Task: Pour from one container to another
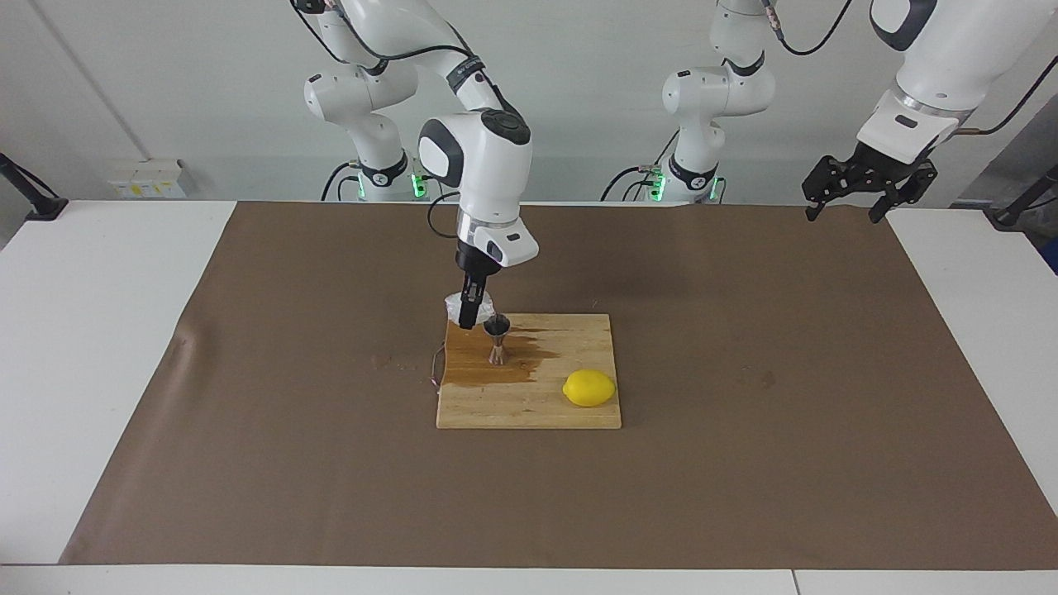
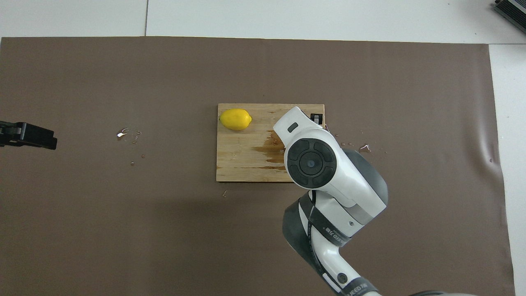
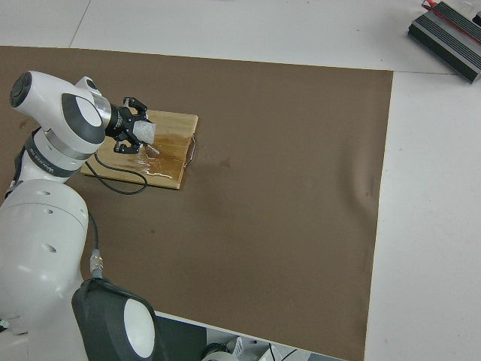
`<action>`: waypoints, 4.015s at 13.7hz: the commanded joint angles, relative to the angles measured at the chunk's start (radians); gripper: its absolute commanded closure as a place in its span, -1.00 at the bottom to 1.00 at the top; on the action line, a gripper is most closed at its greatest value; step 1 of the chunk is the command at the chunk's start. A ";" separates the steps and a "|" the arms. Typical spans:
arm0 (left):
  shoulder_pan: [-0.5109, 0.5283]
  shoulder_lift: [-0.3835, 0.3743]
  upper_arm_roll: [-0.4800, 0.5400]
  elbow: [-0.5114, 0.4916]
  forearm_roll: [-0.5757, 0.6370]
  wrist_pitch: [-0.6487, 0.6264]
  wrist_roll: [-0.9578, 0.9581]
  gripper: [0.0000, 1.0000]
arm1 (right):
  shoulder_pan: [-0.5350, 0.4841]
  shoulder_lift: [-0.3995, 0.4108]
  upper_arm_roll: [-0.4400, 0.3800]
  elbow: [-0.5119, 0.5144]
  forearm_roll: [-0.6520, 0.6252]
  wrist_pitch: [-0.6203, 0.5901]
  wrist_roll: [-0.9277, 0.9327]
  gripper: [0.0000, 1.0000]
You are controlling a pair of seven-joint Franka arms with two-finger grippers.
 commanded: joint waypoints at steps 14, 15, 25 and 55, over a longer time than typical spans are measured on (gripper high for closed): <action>-0.007 -0.026 0.009 -0.040 0.014 0.070 -0.013 -1.00 | -0.023 -0.011 0.010 -0.007 0.121 0.024 -0.062 0.78; -0.007 -0.025 0.008 -0.042 0.009 0.085 -0.016 -1.00 | -0.035 -0.012 0.010 -0.007 0.165 0.027 -0.097 0.78; 0.010 -0.036 0.017 -0.036 0.000 0.114 -0.021 -1.00 | -0.196 -0.071 0.009 -0.009 0.542 0.048 -0.502 0.78; 0.027 -0.031 0.014 -0.045 -0.037 0.099 -0.024 -1.00 | -0.568 -0.001 0.001 -0.213 1.100 0.070 -1.137 -1.00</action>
